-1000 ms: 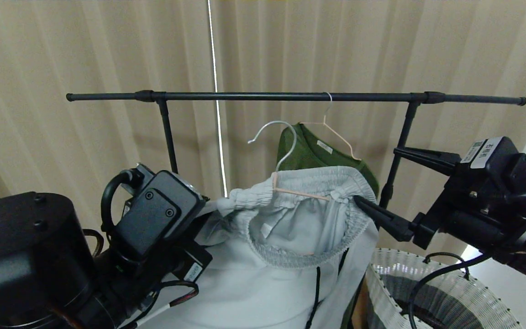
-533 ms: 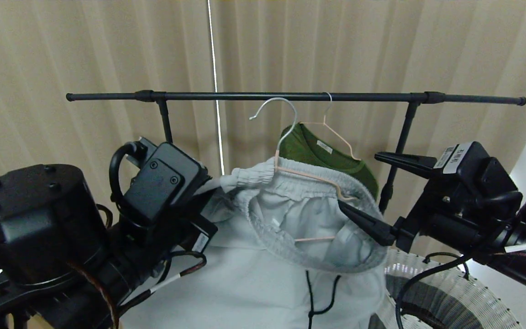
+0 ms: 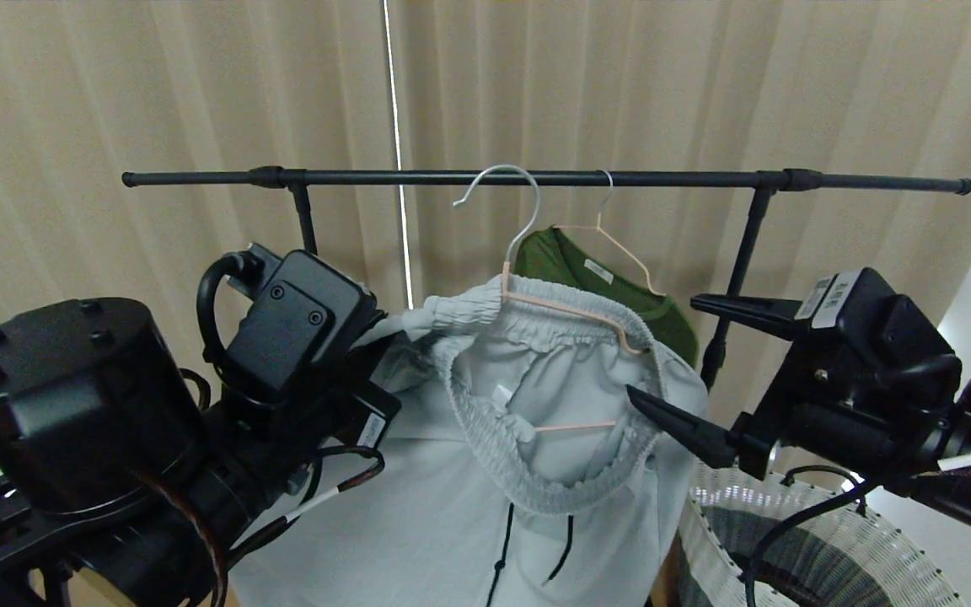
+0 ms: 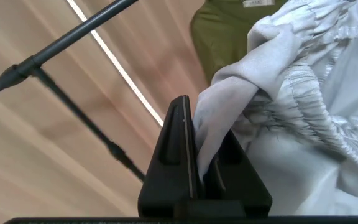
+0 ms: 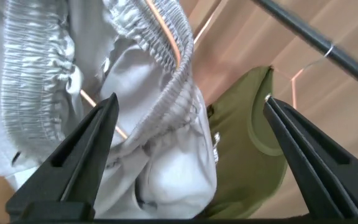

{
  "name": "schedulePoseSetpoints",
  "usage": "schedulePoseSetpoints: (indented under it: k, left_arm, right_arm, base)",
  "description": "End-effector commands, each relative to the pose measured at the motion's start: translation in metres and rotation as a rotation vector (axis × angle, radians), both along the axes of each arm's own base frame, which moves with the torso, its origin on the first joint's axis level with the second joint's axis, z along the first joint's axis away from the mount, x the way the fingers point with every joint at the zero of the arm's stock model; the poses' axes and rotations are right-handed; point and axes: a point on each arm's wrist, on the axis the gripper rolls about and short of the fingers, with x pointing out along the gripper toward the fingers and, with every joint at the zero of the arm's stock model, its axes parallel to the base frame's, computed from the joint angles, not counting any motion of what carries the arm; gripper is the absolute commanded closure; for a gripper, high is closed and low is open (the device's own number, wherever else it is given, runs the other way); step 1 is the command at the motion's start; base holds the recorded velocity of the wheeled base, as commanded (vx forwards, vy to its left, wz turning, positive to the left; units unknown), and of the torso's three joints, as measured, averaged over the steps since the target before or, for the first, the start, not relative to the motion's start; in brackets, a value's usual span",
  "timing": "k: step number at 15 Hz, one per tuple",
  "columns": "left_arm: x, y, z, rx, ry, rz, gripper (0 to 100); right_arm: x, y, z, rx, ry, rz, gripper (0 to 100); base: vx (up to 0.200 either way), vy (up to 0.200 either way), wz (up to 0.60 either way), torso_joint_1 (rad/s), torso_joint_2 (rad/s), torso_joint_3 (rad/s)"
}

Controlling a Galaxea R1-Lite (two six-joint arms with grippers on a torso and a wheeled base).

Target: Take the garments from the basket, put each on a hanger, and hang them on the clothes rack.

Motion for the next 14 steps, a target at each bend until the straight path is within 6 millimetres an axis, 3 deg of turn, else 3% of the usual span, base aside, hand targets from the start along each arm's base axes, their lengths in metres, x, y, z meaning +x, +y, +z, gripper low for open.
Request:
schedulePoseSetpoints:
  k: [1,6,13,14]
  left_arm:
    - [-0.003,-0.004,-0.001,-0.002,-0.002,-0.023,100]
    - [-0.016,-0.008,-0.007,-0.022,-0.027,-0.074,100]
    - [-0.013,-0.011,-0.009,-0.015,-0.023,-0.095,100]
    - [-0.013,-0.011,-0.009,-0.014,-0.023,-0.095,100]
  right_arm:
    - [0.014,0.009,0.009,-0.002,0.003,0.004,0]
    - [0.045,0.028,0.001,-0.020,0.037,0.005,0]
    - [0.040,0.037,-0.003,-0.022,0.054,0.041,0]
    - [0.039,0.037,-0.003,-0.022,0.056,0.040,100]
  base:
    - [0.000,0.000,0.00,0.000,0.00,0.000]
    - [0.000,0.000,0.00,0.000,0.00,0.000]
    - [0.000,0.000,0.00,0.000,0.00,0.000]
    - [0.000,0.000,0.00,0.000,0.00,0.000]
